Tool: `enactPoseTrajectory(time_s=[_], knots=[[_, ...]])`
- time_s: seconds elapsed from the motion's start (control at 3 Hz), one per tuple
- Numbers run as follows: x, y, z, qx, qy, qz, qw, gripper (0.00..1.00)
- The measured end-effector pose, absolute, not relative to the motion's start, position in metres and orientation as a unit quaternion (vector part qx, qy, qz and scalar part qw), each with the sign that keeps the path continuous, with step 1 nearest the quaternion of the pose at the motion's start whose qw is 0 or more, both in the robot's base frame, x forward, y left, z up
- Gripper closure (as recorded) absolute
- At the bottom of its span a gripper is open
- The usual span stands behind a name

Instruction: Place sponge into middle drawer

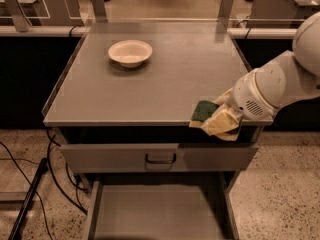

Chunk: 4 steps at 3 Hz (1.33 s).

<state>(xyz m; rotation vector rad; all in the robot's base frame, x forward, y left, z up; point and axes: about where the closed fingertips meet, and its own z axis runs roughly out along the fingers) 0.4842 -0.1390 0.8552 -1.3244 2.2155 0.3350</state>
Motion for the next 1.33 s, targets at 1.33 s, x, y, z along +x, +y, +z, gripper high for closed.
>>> enactPoseTrajectory(time_s=[1.33], knots=[[0.422,-0.131,0.750,-0.504,0.800,0.193,0.263,1.00]])
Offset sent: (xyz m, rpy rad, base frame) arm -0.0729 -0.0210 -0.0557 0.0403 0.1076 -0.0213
